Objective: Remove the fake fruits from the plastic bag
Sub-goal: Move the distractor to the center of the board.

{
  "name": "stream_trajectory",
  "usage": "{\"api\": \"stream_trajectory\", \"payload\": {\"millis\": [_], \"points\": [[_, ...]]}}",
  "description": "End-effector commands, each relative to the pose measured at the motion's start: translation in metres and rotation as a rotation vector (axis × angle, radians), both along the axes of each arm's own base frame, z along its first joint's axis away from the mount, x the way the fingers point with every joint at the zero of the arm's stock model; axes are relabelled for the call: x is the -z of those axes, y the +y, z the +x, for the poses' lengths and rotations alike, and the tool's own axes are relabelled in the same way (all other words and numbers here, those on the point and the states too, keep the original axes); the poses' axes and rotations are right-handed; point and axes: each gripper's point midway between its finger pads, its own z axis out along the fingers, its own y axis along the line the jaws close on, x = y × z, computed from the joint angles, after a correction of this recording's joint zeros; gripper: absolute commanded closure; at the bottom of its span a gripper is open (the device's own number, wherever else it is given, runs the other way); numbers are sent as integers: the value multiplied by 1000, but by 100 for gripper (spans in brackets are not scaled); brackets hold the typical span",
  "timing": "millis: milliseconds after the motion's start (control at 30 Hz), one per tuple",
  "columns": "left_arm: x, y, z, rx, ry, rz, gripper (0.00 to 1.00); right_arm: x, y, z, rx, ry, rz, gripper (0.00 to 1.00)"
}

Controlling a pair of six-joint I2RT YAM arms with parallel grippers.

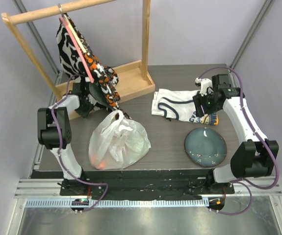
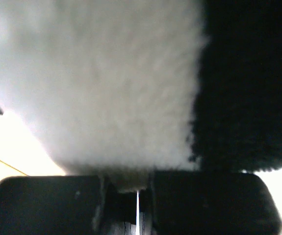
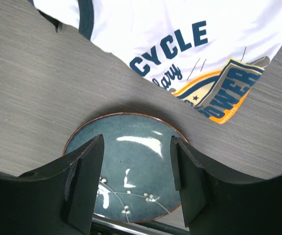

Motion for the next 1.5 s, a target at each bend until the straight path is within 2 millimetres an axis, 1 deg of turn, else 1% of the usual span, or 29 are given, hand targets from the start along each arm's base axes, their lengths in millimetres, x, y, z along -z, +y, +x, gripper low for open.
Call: {"api": "stream_trajectory", "payload": {"millis": [0,100,200,267,300,333,367,400,433,467,500,533,567,600,633,700,733,800,1000,1033,1067,1100,1133,1200,1267,1300,1367,1400,1467], "points": [[-21,37,86,-26,-210,123,100,-11,2,26,-15,-52,-1,37],[-26,46,108,-38,-225,131,100,-9,3,36,-22,-45,0,37],[-34,52,105,-55,-191,94,100,-2,7,44,-38,-31,5,37],[-35,29,76,1,-92,-26,100,11,5,49,-52,-14,-30,37],[-28,22,46,6,8,-62,100,16,7,52,-64,-9,-43,39],[-39,11,32,22,23,-116,98,22,8,57,-72,-14,-58,41],[-44,6,16,25,52,-133,94,27,6,63,-68,-8,-79,53],[-37,2,-14,-13,129,-162,88,40,9,67,-76,20,-85,61],[-59,-3,-26,-18,92,-182,75,46,10,74,-75,20,-91,70],[-64,-5,-39,-29,94,-196,65,48,10,82,-69,17,-106,91],[-57,-9,-65,-44,137,-213,56,64,13,89,-74,40,-126,99],[-81,-10,-73,-54,66,-210,42,71,14,94,-70,47,-143,99],[-86,-11,-83,-58,51,-209,37,69,16,104,-73,32,-156,99],[-92,-11,-92,-62,31,-204,33,89,16,109,-77,71,-181,99],[-91,-13,-105,-80,36,-208,28,94,17,114,-76,76,-223,99],[-113,-15,-120,-81,-23,-202,26,95,16,134,-58,54,-261,99],[-119,-17,-126,-83,-35,-204,25,109,14,140,-42,73,-281,99],[-144,-22,-136,-92,-97,-228,23,103,4,166,42,-4,-331,99],[-231,-52,-153,-12,-264,-352,19,132,-12,223,72,-29,-396,99],[-240,-53,-154,-5,-281,-353,19,117,-16,242,94,-82,-414,99],[-259,-52,-153,9,-324,-338,19,135,-23,249,104,-67,-438,99],[-267,-46,-153,2,-349,-305,19,133,-27,261,123,-99,-453,99],[-278,-45,-152,9,-377,-290,19,116,-38,279,172,-162,-496,99],[-307,-42,-152,35,-442,-261,14,109,-55,299,245,-238,-540,99],[-321,-52,-158,67,-445,-300,11,70,-57,312,304,-325,-527,99],[-337,-58,-160,91,-474,-323,8,55,-47,312,300,-349,-487,99],[-343,-79,-166,141,-439,-432,7,29,-11,304,234,-352,-316,99],[-349,-87,-167,136,-435,-480,7,-14,10,295,206,-406,-243,96],[-353,-109,-169,193,-400,-573,7,-40,52,269,109,-385,-67,69]]}}
